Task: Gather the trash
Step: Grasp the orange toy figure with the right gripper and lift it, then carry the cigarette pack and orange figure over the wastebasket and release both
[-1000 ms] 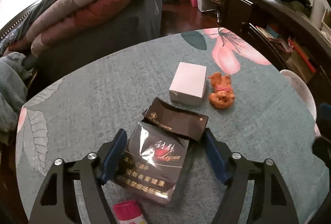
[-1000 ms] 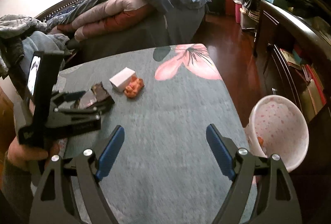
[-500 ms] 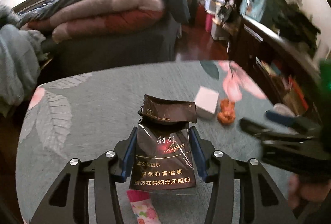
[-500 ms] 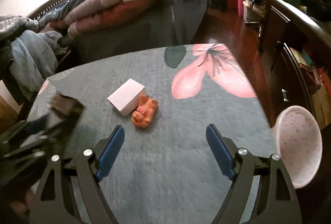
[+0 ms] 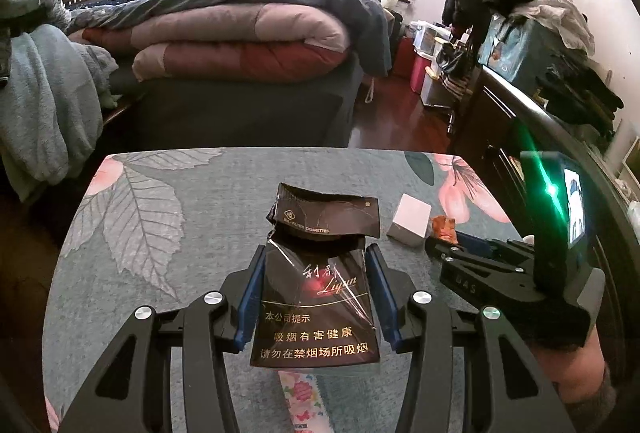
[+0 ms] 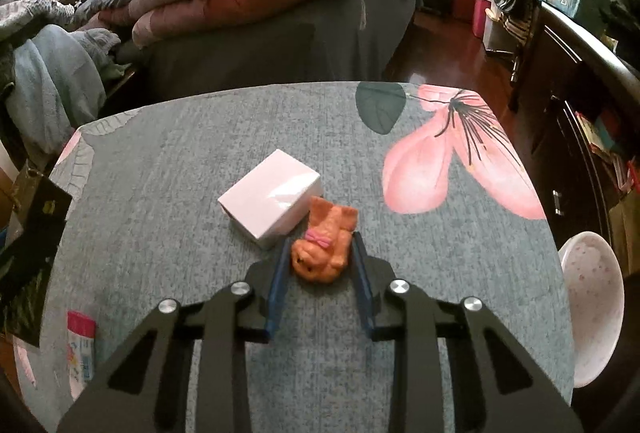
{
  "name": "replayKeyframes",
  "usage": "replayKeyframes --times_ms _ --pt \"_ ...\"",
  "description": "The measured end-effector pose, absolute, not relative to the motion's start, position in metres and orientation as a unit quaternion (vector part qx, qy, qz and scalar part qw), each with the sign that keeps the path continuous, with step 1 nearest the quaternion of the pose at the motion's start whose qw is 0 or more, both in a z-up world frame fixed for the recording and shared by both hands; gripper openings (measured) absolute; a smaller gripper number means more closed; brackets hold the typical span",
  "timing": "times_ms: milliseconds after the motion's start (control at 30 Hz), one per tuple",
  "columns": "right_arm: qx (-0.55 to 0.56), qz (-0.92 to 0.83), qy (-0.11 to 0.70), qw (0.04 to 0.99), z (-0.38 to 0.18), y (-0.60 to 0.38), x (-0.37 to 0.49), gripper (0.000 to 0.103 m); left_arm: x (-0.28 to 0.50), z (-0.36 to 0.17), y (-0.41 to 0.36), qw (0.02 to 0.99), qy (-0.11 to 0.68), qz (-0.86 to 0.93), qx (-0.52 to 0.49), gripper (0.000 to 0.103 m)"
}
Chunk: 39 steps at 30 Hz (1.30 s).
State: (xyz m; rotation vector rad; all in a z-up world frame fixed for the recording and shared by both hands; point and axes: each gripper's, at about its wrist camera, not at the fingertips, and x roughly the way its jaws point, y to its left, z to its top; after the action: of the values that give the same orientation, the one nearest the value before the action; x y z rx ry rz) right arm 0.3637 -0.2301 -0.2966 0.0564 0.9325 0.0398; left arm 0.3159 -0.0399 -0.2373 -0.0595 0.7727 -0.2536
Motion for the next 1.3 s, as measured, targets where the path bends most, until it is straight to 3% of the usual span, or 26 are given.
replayKeyframes --times_ms 633,1300 --pt "0.058 0.036 0.412 0.909 -0.251 -0.273 0.265 0.031 0.264 -0.206 -0.053 0.925 0.355 -0.122 -0.053 0.049" --pt "0.089 0.021 0.343 0.935 -0.199 -0.338 0.171 0.031 0.213 -0.146 -0.147 0.934 0.297 -0.199 -0.016 0.049"
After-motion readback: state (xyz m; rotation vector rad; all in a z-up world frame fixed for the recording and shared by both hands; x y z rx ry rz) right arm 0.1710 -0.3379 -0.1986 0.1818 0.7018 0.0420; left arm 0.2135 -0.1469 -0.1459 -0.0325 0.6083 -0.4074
